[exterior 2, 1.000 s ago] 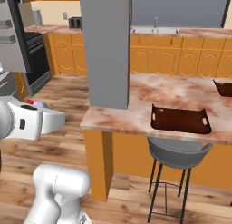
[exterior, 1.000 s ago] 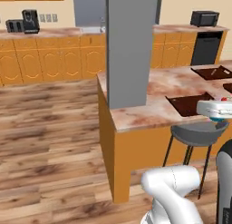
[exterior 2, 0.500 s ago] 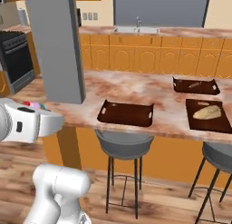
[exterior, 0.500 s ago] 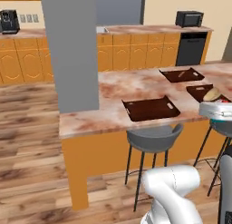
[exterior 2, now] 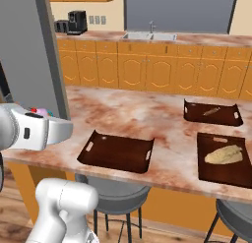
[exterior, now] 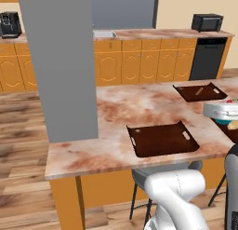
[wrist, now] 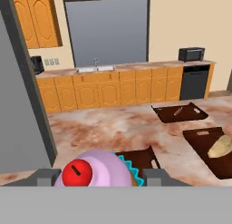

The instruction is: Take the cupcakes from the fridge and place them on the empty tray on the dining counter.

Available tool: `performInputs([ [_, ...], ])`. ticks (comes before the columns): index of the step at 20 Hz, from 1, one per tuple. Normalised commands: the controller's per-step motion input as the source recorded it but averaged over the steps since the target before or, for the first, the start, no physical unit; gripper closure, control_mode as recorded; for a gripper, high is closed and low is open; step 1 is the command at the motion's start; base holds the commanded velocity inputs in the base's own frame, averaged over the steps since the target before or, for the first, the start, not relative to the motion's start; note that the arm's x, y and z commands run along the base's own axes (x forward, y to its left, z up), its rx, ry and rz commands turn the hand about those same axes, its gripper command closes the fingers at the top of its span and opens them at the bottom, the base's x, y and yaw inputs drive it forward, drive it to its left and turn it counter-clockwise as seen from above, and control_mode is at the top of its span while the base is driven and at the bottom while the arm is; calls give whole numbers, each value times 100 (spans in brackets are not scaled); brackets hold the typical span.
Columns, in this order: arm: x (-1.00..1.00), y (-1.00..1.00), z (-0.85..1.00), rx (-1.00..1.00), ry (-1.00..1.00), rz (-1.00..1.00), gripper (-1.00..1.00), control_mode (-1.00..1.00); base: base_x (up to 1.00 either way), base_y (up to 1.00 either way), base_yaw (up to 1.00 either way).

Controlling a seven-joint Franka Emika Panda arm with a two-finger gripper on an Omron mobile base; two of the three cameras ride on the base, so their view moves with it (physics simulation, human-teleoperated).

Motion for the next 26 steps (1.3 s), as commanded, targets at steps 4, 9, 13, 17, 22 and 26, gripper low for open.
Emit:
performInputs([
  [4,0,0,0,0,0,0,100,100,49,-1,1],
  [9,0,0,0,0,0,0,100,100,54,-2,-18],
  [13,0,0,0,0,0,0,100,100,51,-1,-21],
  [17,10,-2,-4,0,26,8,100,-100,13,0,-2],
  [22,17,-4,-5,13,26,14,100,-100,0,0,0],
  [26,19,0,-17,17,18,3,100,-100,0,0,0],
])
